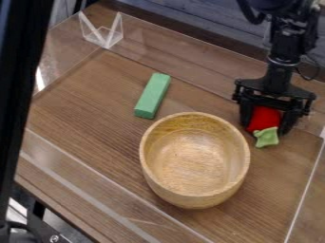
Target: Move the red fruit to the right
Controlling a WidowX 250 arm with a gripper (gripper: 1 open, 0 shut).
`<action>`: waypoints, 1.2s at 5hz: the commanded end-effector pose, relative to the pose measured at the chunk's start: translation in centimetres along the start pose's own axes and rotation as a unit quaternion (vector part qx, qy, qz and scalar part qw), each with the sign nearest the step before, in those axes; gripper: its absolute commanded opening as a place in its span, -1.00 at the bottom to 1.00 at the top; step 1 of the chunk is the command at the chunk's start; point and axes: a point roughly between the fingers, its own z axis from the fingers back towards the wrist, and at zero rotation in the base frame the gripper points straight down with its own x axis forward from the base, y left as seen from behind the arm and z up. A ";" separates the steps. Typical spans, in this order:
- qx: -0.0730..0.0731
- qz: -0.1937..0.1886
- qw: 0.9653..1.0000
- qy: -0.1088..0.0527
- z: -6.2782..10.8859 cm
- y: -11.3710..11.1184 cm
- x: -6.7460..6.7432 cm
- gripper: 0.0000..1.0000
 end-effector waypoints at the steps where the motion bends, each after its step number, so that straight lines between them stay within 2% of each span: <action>1: -0.029 -0.003 0.999 -0.041 5.4 1.4 0.1 1.00; 2: -0.043 -0.014 0.997 -0.061 7.0 3.3 1.0 1.00; 3: -0.039 -0.039 0.997 -0.054 4.8 3.3 2.0 -1.00; 4: -0.033 -0.083 0.995 -0.045 4.3 2.6 1.6 -1.00; 5: -0.030 -0.129 0.991 -0.036 4.3 1.9 1.1 -1.00; 6: -0.029 -0.147 0.988 -0.030 3.4 0.0 1.1 -1.00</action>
